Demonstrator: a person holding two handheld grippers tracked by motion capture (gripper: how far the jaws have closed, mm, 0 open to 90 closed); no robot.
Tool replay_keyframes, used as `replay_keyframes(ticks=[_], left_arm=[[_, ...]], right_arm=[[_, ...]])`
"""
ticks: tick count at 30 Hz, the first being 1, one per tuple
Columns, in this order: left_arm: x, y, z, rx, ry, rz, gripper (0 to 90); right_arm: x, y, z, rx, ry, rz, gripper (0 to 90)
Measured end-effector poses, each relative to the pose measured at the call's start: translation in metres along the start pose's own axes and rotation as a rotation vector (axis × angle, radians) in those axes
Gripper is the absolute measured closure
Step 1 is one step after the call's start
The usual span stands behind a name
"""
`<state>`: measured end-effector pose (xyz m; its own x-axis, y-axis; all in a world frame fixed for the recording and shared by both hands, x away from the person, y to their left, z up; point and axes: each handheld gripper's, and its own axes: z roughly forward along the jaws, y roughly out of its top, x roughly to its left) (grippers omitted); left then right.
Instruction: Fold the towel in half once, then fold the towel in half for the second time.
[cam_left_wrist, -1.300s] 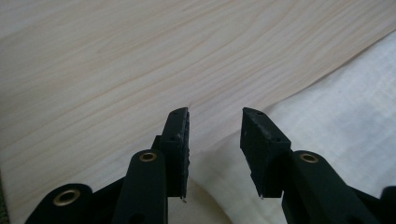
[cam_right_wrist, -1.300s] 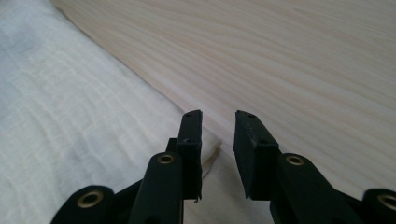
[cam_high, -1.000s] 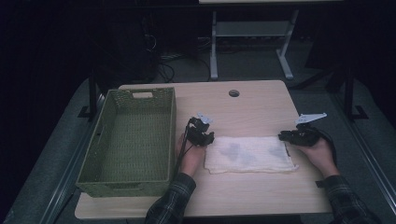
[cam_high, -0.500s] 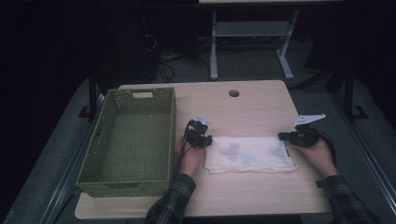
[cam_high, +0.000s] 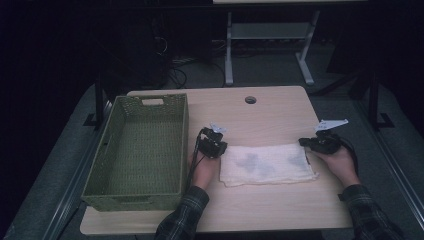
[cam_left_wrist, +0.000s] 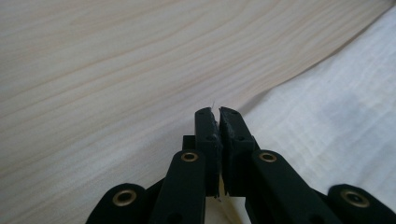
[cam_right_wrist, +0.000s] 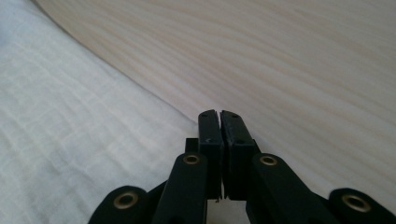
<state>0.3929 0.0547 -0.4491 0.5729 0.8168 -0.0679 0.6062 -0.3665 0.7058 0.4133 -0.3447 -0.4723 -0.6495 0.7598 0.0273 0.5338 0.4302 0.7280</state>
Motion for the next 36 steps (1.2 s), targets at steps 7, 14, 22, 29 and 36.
replay_keyframes(ticks=[7,14,22,29,36], left_arm=[[-0.003,0.004,-0.013,-0.074,-0.03,-0.014,86.5],[-0.008,0.007,-0.02,-0.143,-0.047,0.027,86.5],[-0.012,0.004,-0.025,-0.147,-0.072,0.026,86.4],[-0.02,-0.004,-0.036,-0.145,-0.068,0.057,86.4],[-0.031,-0.013,-0.046,-0.135,-0.066,0.086,86.2]], right_arm=[[-0.008,0.01,-0.007,-0.038,-0.018,0.008,87.8],[-0.013,0.013,-0.019,-0.077,-0.019,0.014,87.7],[-0.011,0.002,-0.037,-0.115,0.024,0.038,87.6],[-0.001,-0.009,-0.053,-0.131,0.045,0.041,87.6],[0.012,-0.02,-0.06,-0.11,0.048,0.019,87.6]])
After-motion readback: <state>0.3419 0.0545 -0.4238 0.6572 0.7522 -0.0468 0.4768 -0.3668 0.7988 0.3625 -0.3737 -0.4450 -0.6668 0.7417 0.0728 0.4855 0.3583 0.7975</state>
